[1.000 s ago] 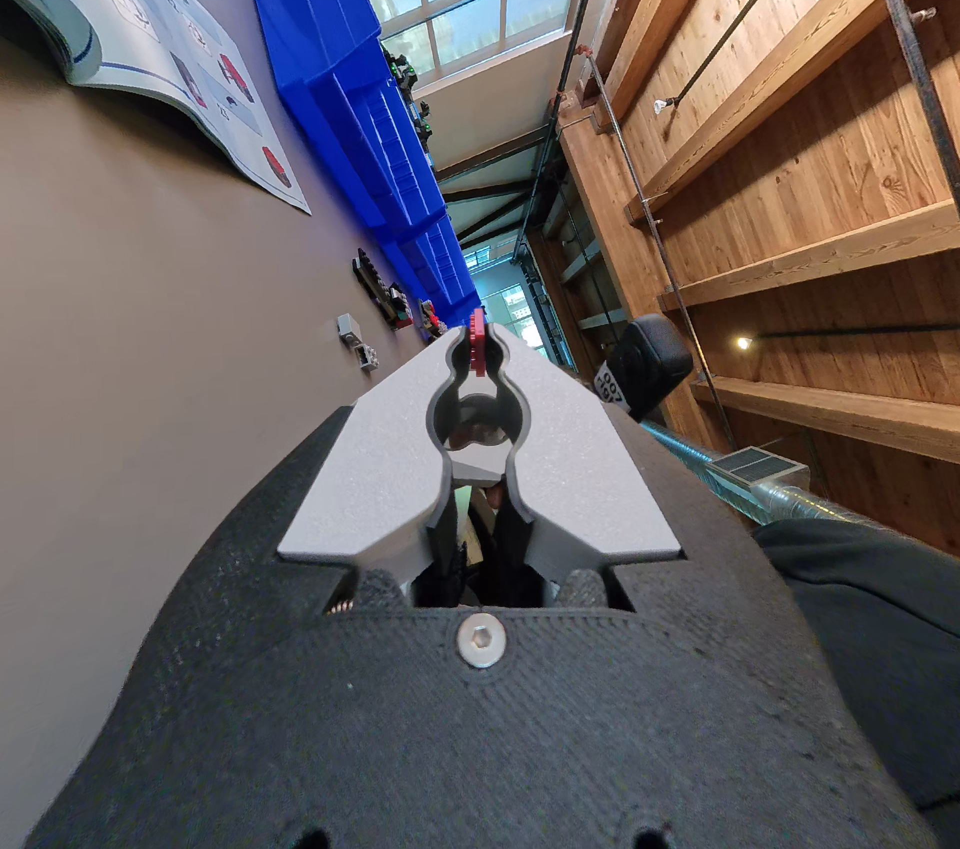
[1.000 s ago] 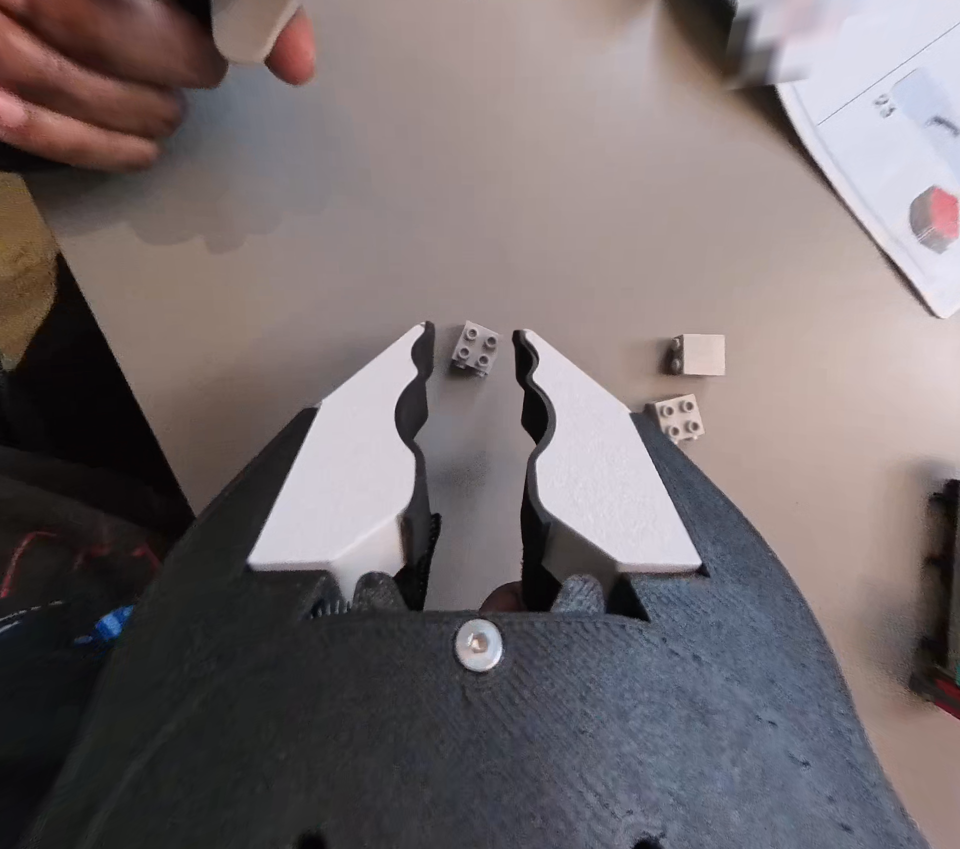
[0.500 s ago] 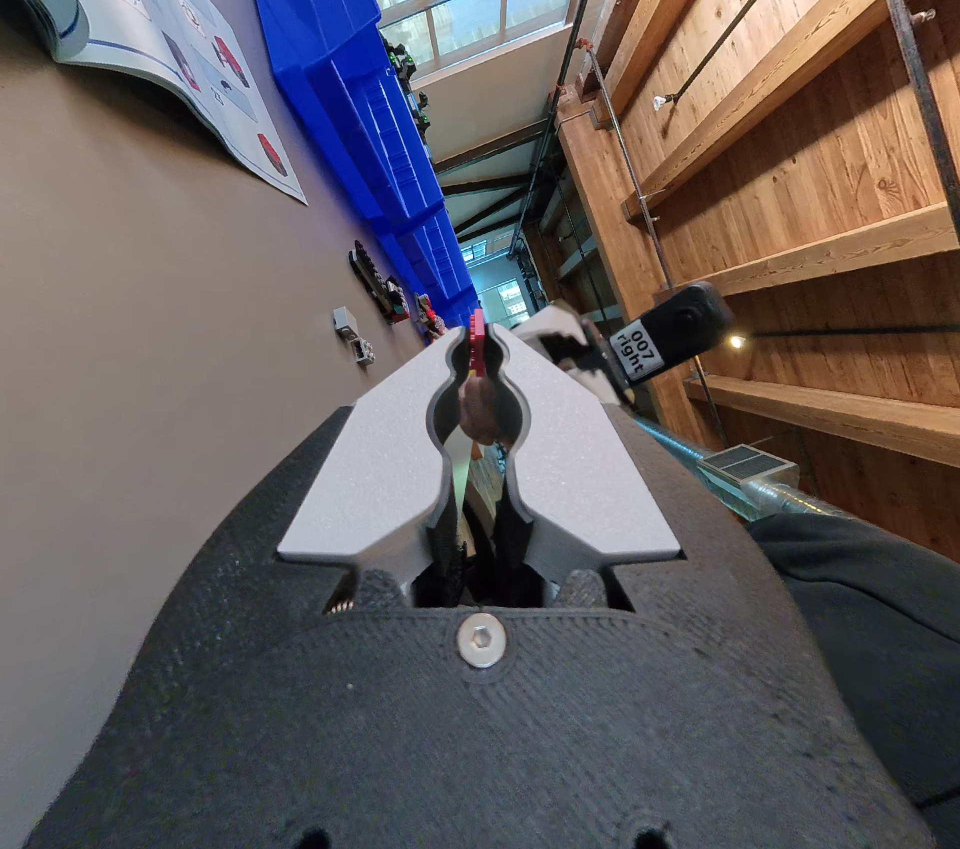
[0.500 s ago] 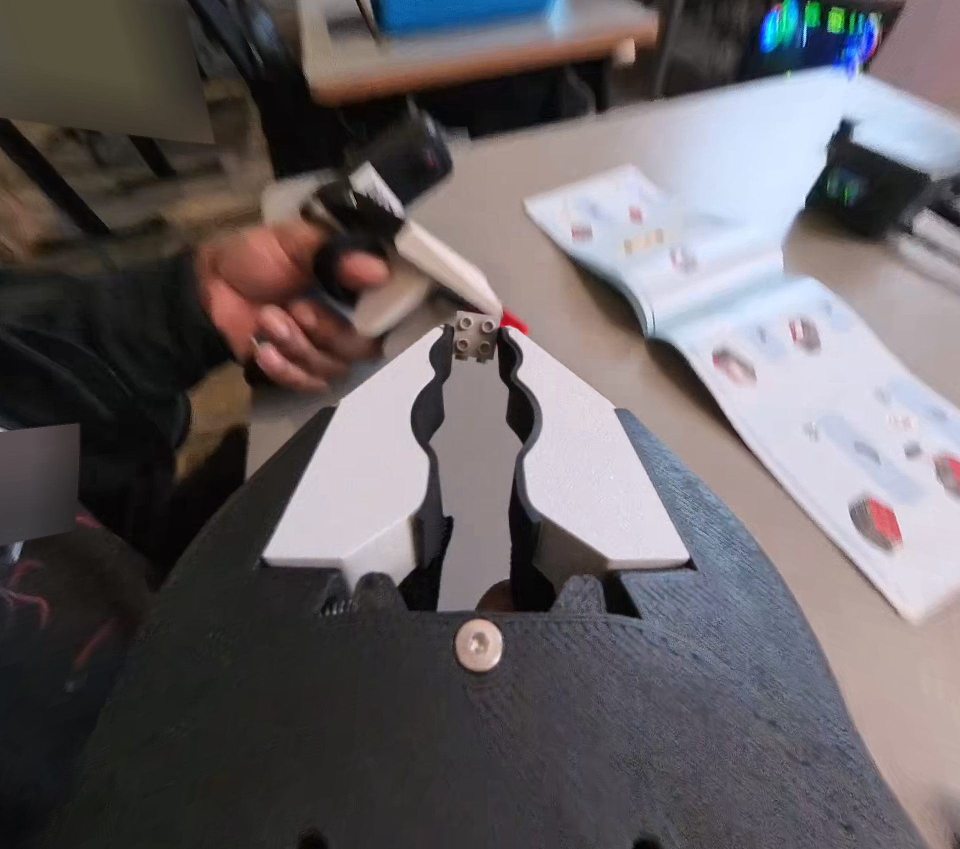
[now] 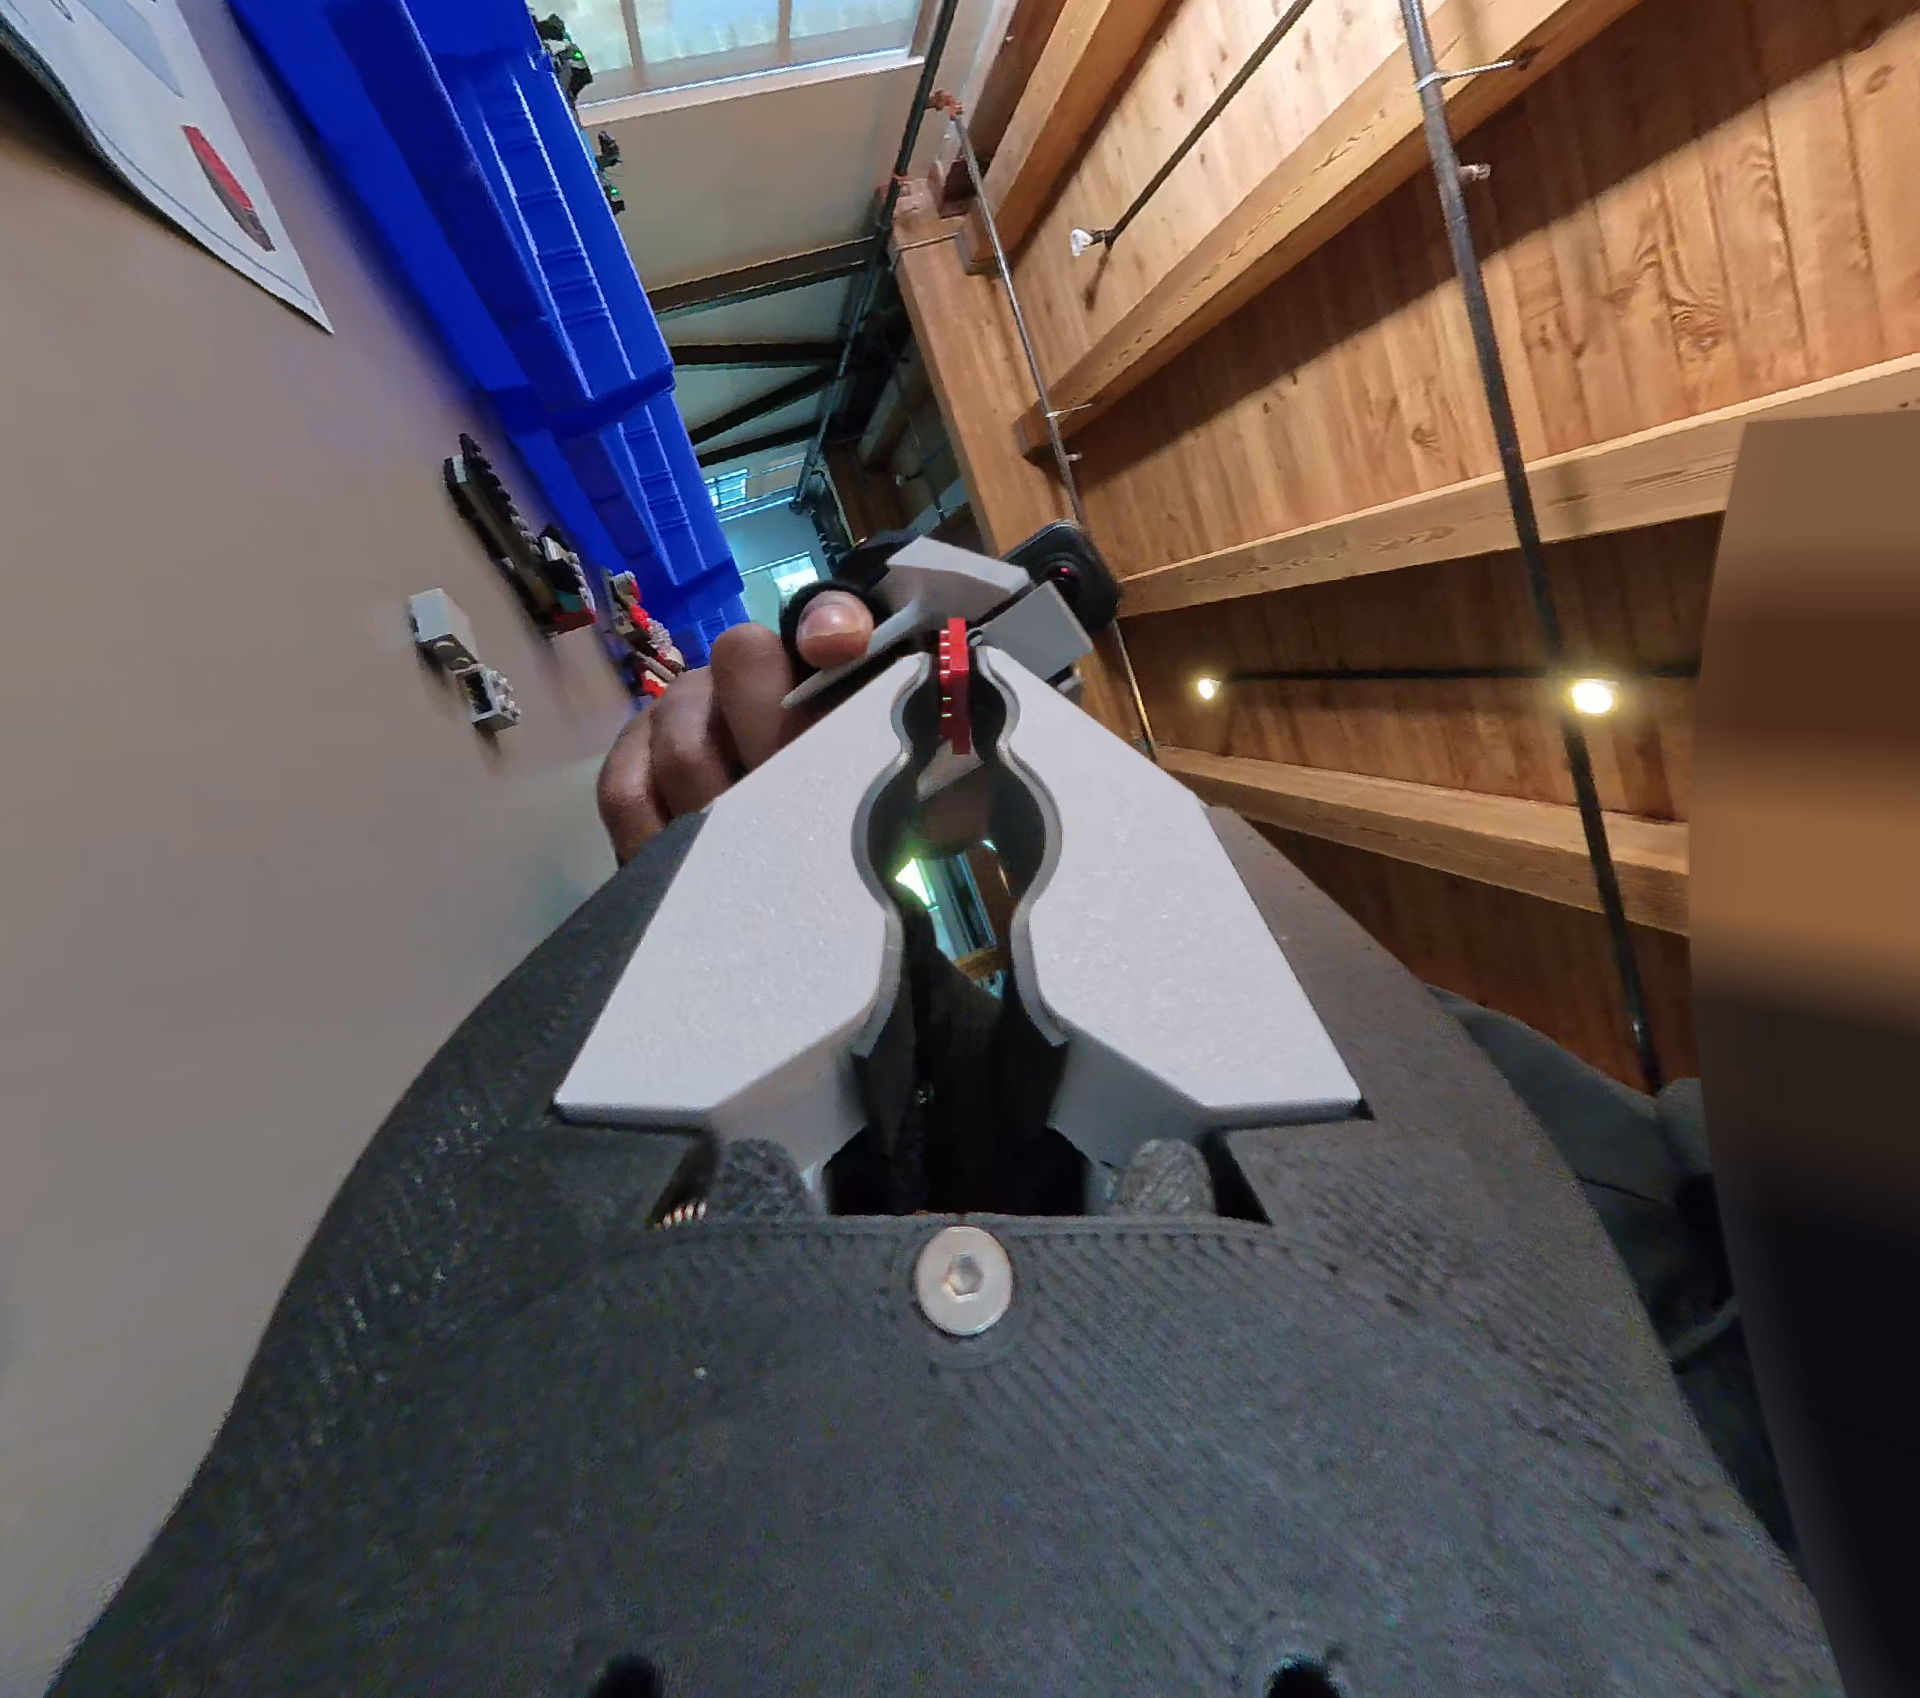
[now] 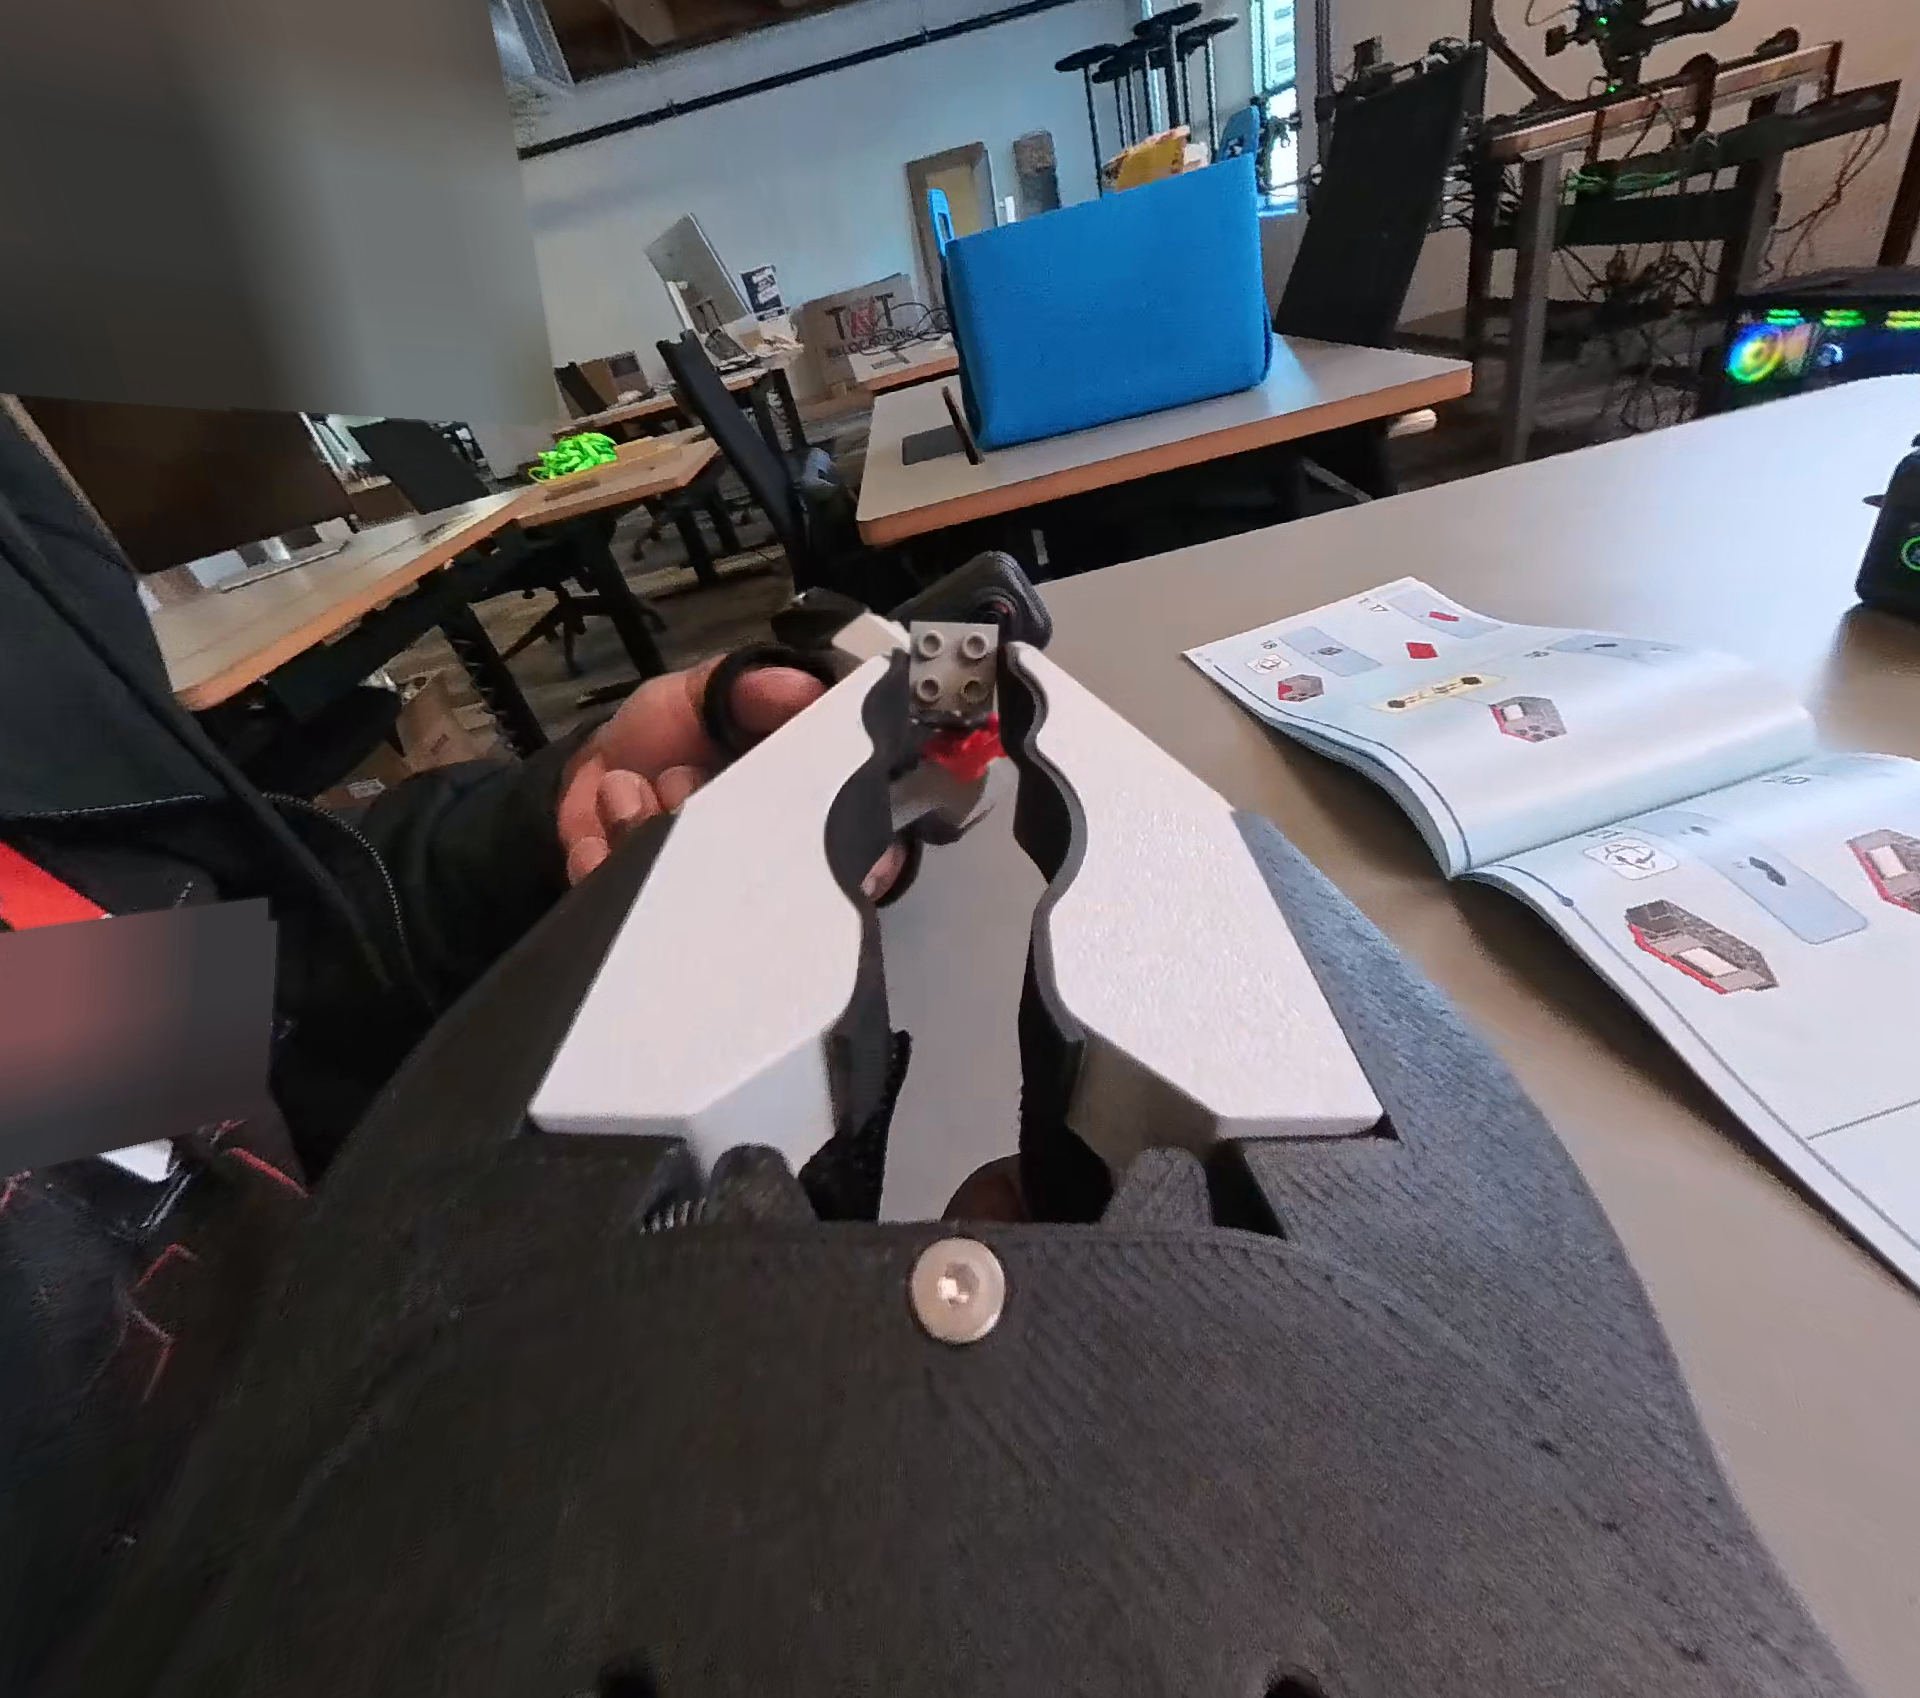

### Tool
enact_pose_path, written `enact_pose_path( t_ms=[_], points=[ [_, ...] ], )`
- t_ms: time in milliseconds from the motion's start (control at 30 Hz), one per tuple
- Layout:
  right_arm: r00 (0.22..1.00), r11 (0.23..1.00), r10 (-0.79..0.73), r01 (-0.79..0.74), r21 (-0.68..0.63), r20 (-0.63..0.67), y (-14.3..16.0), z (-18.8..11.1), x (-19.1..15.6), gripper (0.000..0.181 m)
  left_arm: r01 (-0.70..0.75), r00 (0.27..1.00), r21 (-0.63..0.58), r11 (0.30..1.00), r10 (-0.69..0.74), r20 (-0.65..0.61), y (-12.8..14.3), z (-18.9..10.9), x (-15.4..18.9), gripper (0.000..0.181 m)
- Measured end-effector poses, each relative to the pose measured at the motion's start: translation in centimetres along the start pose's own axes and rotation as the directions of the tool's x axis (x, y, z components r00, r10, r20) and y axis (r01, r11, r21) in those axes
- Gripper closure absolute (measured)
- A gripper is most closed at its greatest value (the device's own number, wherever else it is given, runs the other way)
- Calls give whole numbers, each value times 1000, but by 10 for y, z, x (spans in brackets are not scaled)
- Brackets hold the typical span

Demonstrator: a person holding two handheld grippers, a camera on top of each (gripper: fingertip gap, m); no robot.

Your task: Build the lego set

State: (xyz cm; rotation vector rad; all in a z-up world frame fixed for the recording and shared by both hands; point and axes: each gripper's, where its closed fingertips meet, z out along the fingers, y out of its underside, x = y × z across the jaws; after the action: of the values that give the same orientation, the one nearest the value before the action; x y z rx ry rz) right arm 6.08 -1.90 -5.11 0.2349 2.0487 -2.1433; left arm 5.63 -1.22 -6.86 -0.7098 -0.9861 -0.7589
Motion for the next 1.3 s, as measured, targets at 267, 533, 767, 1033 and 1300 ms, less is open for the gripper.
enact_pose_path(
  t_ms=[267, 533, 767, 1033, 1300],
  points=[
    [1000, 1000, -12, 12, 1, 14, 8, -1, 0, 163, 16, 1000, -4, 1000, -16, -1, 2, 2, -2, 178],
    [999, 999, -34, 35, -7, 35, 9, -6, -1, 163, 1, 1000, -15, 1000, -1, 12, 4, 3, -3, 178],
    [994, 993, -107, 109, -48, 33, 13, -11, -1, 163, -25, 998, -22, 999, 26, 51, 4, 2, -7, 178],
    [984, 983, -176, 177, -46, 32, 14, -14, -1, 163, -45, 994, -43, 998, 49, 97, 7, 2, -13, 177],
    [969, 970, -232, 238, -60, 85, 17, -21, -1, 163, -22, 997, -75, 997, 28, 75, 14, 7, -11, 178]
  ],
)
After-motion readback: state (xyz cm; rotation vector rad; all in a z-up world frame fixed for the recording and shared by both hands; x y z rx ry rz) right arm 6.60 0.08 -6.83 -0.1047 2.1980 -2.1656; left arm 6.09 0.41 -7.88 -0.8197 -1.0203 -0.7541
